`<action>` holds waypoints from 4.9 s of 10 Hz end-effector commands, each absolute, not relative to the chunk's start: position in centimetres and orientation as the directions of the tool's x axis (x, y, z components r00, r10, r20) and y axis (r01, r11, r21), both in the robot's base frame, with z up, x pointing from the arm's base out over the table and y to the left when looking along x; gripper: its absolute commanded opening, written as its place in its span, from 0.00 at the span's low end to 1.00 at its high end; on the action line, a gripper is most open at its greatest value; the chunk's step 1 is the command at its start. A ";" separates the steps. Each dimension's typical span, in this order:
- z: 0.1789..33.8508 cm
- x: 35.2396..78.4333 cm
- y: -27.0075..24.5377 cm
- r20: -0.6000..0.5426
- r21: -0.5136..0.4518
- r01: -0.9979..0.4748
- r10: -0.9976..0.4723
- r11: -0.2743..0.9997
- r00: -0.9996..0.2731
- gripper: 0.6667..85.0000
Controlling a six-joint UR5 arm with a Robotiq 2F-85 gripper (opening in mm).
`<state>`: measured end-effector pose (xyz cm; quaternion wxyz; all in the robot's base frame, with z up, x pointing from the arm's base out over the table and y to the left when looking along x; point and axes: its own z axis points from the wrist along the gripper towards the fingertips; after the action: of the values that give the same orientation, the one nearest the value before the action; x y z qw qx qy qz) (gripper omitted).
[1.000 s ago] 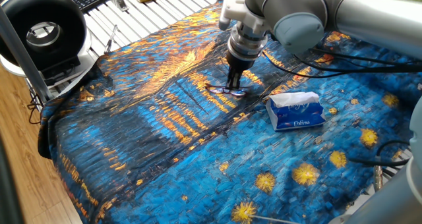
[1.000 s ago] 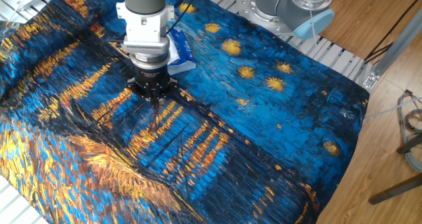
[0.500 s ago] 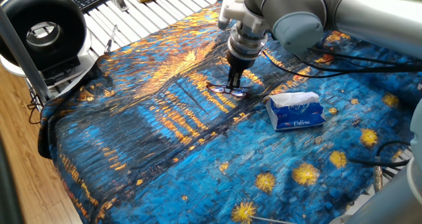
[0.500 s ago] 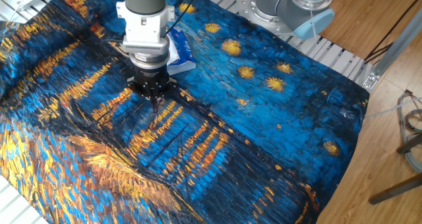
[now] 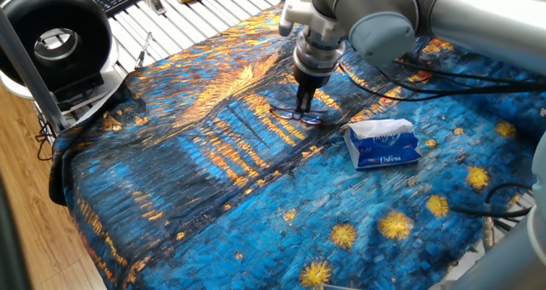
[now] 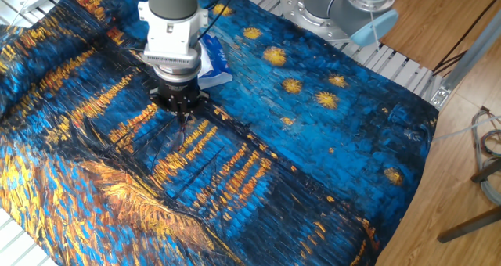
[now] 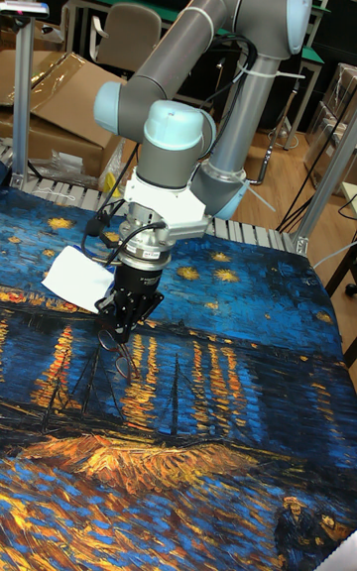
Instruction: Unfold the leg of the glasses (with one hand)
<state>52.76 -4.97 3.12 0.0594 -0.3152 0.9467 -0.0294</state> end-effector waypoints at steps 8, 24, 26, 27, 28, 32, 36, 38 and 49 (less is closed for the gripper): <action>4.8 52.5 -4.5 0.000 -0.100 -0.503 -0.505 0.859 -0.863 0.05; 5.4 51.6 -3.1 0.103 -0.074 -0.460 -0.452 0.885 -0.886 0.02; 5.4 51.5 -3.2 0.111 -0.081 -0.457 -0.448 0.886 -0.887 0.00; 5.6 51.5 -3.3 0.118 -0.086 -0.447 -0.437 0.890 -0.892 0.00; 5.8 51.5 -3.6 0.127 -0.099 -0.443 -0.431 0.891 -0.894 0.00; 7.2 51.9 -3.5 0.127 -0.093 -0.433 -0.421 0.896 -0.898 0.00; 8.1 52.0 -3.4 0.131 -0.088 -0.430 -0.418 0.898 -0.899 0.00; 8.3 51.9 -3.2 0.131 -0.087 -0.428 -0.415 0.900 -0.900 0.00; 11.0 50.3 -3.4 0.167 -0.095 -0.401 -0.383 0.911 -0.909 0.00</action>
<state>50.77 -3.67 10.19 -0.0706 -0.2068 0.9734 -0.0690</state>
